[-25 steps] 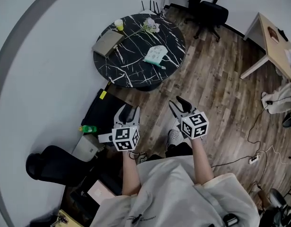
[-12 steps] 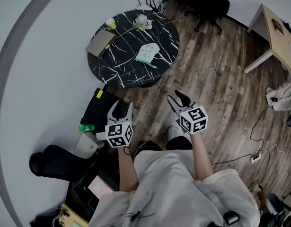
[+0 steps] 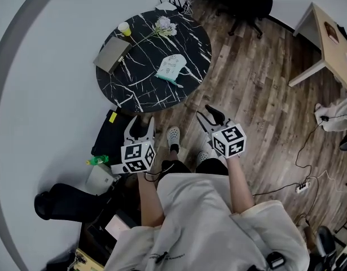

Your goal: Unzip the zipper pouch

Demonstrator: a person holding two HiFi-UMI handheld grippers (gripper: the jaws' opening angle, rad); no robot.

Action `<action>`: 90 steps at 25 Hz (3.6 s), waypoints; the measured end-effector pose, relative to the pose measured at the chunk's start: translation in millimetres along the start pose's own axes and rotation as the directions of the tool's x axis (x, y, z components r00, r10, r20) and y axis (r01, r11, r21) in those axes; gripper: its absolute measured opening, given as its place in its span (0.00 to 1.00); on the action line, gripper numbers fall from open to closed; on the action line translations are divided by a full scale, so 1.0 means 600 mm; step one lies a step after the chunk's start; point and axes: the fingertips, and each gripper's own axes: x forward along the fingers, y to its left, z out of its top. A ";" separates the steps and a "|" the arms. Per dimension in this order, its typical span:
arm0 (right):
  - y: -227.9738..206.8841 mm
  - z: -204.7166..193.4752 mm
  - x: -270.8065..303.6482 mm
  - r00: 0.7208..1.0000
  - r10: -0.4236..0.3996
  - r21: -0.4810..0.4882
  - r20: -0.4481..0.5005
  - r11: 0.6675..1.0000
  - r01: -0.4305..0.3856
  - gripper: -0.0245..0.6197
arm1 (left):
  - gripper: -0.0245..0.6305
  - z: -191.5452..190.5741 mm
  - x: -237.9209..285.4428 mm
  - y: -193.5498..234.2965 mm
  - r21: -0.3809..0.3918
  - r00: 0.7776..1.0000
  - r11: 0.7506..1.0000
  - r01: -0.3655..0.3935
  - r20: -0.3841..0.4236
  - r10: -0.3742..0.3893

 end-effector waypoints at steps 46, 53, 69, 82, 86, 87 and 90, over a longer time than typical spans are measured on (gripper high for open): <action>-0.126 -0.221 0.666 0.708 -0.028 -0.315 -0.706 0.907 -0.278 0.30 | 0.35 -0.058 0.423 0.262 -0.066 0.901 0.917 0.394 -0.166 -0.400; -0.132 -0.226 0.678 0.699 -0.033 -0.322 -0.715 0.902 -0.287 0.27 | 0.35 -0.087 0.439 0.280 -0.095 0.894 0.915 0.393 -0.192 -0.404; -0.129 -0.170 0.657 0.744 0.042 -0.172 -0.667 0.963 -0.208 0.09 | 0.35 -0.071 0.466 0.267 0.012 0.857 0.881 0.474 -0.237 -0.458; -0.131 -0.059 0.613 0.780 0.045 -0.240 -0.624 0.939 -0.246 0.08 | 0.35 -0.067 0.464 0.190 0.122 0.804 0.814 0.567 -0.294 -0.516; -0.136 -0.030 0.600 0.793 0.049 -0.249 -0.607 0.936 -0.249 0.08 | 0.35 -0.054 0.451 0.184 0.141 0.797 0.803 0.579 -0.302 -0.522; -0.136 -0.023 0.597 0.796 0.051 -0.252 -0.603 0.935 -0.251 0.08 | 0.35 -0.050 0.449 0.184 0.148 0.797 0.800 0.581 -0.301 -0.524; -0.141 -0.001 0.585 0.806 0.052 -0.261 -0.590 0.932 -0.252 0.08 | 0.35 -0.035 0.444 0.182 0.169 0.794 0.790 0.589 -0.301 -0.527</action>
